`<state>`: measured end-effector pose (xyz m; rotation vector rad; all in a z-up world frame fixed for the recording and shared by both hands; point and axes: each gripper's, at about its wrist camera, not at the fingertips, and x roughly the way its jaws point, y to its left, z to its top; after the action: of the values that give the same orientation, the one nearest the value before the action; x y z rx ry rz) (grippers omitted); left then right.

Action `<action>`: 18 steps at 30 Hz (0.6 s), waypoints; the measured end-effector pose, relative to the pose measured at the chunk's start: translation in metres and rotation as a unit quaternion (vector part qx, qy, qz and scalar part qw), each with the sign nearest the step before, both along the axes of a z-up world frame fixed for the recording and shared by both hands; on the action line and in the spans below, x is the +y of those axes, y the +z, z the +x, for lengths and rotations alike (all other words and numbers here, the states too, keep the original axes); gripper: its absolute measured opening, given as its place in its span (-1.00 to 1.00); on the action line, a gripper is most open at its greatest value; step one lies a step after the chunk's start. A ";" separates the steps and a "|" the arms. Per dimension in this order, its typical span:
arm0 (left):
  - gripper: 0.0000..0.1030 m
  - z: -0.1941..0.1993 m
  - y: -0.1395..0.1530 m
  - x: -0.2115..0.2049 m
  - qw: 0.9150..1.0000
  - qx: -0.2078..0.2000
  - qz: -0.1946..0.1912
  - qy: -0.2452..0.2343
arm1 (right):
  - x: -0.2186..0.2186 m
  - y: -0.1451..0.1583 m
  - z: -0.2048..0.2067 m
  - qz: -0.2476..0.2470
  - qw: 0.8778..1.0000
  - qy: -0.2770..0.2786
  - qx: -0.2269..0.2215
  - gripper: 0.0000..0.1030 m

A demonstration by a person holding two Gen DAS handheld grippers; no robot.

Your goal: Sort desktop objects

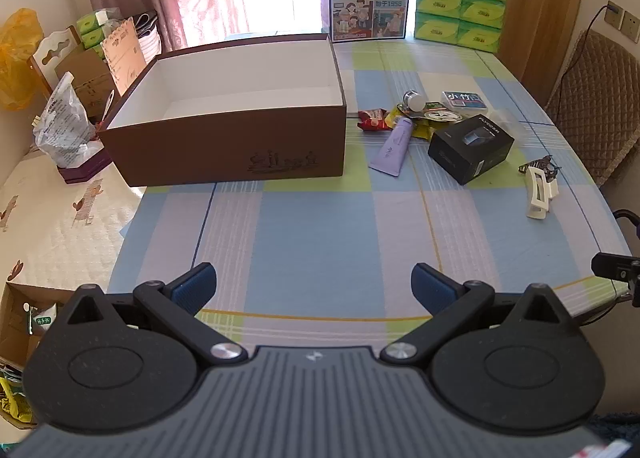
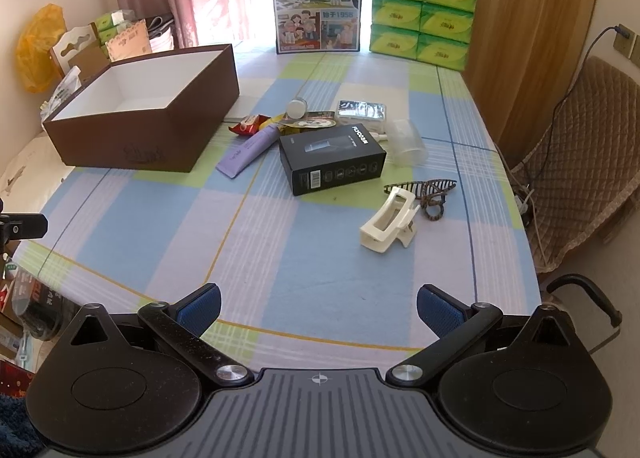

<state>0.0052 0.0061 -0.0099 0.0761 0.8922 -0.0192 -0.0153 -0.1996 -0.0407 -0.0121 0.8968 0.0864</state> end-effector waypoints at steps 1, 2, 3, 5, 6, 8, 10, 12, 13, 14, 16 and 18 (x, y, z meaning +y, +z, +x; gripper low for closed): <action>0.98 0.000 0.000 0.000 1.000 0.000 -0.001 -0.001 | 0.000 0.000 0.000 0.000 1.000 -0.001 0.000 0.97; 0.99 0.001 0.000 0.000 1.000 0.000 -0.001 -0.002 | 0.000 0.000 0.001 0.000 1.000 -0.001 0.001 0.97; 0.99 0.001 0.000 -0.001 1.000 0.000 -0.001 -0.003 | 0.001 0.000 0.002 0.001 1.000 -0.002 0.001 0.97; 0.98 0.002 0.000 -0.001 1.000 0.001 -0.002 -0.004 | 0.001 -0.001 0.002 0.001 1.000 -0.003 0.002 0.97; 0.99 0.003 -0.001 -0.001 1.000 0.001 -0.002 -0.005 | 0.001 -0.001 0.003 0.001 1.000 -0.003 0.002 0.97; 0.99 0.003 -0.001 0.000 1.000 0.002 -0.003 -0.006 | 0.000 -0.002 0.003 0.002 1.000 -0.003 0.002 0.97; 0.99 0.003 -0.002 0.000 1.000 0.002 -0.004 -0.006 | 0.001 -0.002 0.004 0.001 1.000 -0.003 0.002 0.97; 0.99 0.004 -0.003 0.001 1.000 0.004 -0.005 -0.006 | 0.001 -0.002 0.004 0.001 1.000 -0.003 0.003 0.97; 0.99 0.004 -0.003 0.001 1.000 0.004 -0.005 -0.005 | 0.002 -0.002 0.005 0.001 1.000 -0.003 0.003 0.97; 0.99 0.004 -0.003 0.001 1.000 0.004 -0.006 -0.005 | 0.002 -0.002 0.005 0.001 1.000 -0.002 0.003 0.97; 0.99 0.005 -0.004 0.002 1.000 0.005 -0.007 -0.005 | 0.003 -0.003 0.007 0.000 1.000 -0.001 0.004 0.97; 0.98 0.006 -0.004 0.003 1.000 0.006 -0.007 -0.006 | 0.005 -0.004 0.008 0.000 1.000 -0.001 0.005 0.97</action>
<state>0.0111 0.0090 -0.0143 0.0672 0.9035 -0.0366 -0.0071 -0.1951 -0.0442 -0.0117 0.9061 0.0850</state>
